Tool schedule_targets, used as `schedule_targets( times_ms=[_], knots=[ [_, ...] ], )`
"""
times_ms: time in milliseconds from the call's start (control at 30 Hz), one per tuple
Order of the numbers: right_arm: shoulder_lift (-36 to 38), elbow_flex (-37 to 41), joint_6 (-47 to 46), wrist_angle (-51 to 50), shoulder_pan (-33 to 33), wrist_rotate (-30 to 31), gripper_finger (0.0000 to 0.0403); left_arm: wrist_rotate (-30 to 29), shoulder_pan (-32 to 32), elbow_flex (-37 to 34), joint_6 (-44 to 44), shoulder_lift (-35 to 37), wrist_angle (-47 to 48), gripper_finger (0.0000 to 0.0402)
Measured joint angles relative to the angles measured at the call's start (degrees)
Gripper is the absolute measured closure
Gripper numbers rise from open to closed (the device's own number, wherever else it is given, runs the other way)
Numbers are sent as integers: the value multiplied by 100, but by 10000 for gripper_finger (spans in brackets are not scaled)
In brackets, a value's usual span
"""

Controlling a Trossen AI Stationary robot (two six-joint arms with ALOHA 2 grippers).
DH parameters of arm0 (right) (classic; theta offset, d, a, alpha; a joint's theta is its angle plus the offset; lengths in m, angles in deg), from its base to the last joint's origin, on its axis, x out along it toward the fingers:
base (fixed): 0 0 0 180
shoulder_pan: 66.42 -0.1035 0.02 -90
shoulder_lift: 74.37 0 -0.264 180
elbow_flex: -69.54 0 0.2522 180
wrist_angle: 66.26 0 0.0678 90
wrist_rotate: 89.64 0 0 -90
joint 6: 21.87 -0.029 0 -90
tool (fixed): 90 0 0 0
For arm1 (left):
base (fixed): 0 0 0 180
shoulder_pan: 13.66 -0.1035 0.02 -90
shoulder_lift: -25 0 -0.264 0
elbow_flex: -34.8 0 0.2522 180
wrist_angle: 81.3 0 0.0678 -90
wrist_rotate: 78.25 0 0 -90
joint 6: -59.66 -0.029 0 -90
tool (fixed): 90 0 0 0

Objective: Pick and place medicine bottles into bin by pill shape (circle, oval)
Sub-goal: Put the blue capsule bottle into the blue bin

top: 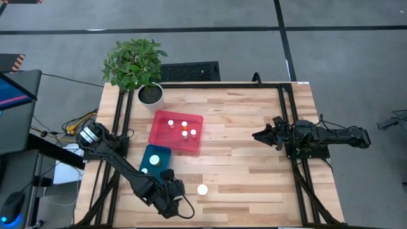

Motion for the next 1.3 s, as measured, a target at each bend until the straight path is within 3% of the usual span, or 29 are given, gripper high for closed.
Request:
schedule_targets(
  times_ms=[600, 800, 967, 1167, 1300],
  knots=[
    [0, 0, -2, 0, 0, 0, 238, 310, -70, 9, -241, -123, -187, 290],
    [0, 0, -4, -1, 0, 0, 239, 65, -115, 226, 34, -10, -21, 294],
    [0, 0, -4, 2, 0, 2, 239, -624, -254, 614, 440, 618, 1067, 284],
    [0, 0, -4, 2, 0, 5, 238, -1434, -308, 634, 1672, 1928, 3358, 290],
    [0, 0, -2, 4, 2, 7, 239, -1818, -326, 634, 2202, 2396, 4472, 288]
  ],
)
